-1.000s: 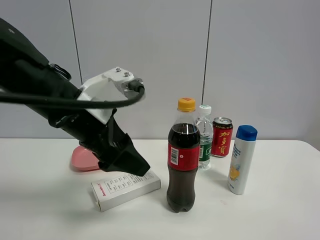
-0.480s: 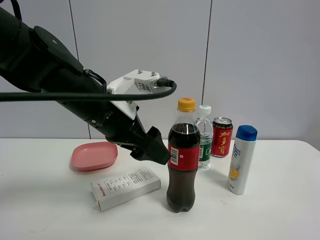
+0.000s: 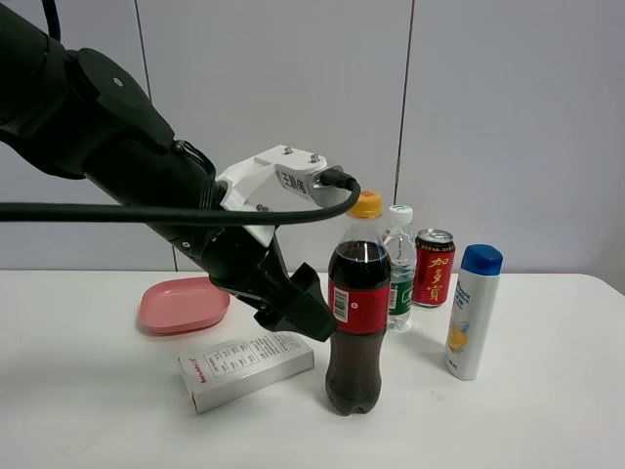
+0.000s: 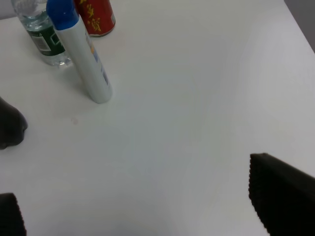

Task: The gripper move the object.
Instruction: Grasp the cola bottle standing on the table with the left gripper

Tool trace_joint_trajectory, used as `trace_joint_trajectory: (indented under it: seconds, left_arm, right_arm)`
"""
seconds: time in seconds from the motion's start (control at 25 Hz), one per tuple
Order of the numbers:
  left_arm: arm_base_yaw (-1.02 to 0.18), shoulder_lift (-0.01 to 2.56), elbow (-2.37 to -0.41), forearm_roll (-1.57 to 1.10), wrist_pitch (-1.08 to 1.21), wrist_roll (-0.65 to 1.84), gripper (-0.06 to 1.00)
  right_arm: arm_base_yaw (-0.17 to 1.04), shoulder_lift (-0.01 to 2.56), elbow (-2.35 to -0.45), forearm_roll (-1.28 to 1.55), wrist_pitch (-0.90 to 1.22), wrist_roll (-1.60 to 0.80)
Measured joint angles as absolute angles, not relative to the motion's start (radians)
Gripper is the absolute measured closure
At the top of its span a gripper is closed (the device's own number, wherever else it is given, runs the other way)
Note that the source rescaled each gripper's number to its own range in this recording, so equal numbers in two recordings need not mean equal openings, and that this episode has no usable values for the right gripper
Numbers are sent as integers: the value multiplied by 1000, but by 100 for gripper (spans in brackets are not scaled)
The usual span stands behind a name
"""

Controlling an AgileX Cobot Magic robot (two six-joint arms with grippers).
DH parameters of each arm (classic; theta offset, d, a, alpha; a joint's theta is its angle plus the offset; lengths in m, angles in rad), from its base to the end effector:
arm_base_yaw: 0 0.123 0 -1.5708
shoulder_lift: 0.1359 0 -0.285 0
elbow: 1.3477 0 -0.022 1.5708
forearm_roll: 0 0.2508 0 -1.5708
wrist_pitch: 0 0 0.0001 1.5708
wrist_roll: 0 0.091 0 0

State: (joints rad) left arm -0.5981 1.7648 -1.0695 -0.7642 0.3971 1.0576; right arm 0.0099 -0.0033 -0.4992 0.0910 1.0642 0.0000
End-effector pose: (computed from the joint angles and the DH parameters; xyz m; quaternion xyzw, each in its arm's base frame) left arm 0.2879 -0.2257 0.1986 0.4601 0.8163 -0.1693 0.3055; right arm -0.0056 0.0072 0.2770 -0.0061 0.8526 0.0480 0.5203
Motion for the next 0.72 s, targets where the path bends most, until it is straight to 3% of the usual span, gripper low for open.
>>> trace_joint_trajectory:
  seconds: [0.4,0.72]
  left_arm:
    - [-571,1634,-1070,-625,465,1018,5]
    - [-568,1447,-949,-240,176,575,5]
  right_arm:
    - [10,-3,-499,91,1064,-6]
    - [10,-3,-499,92,1064,-6]
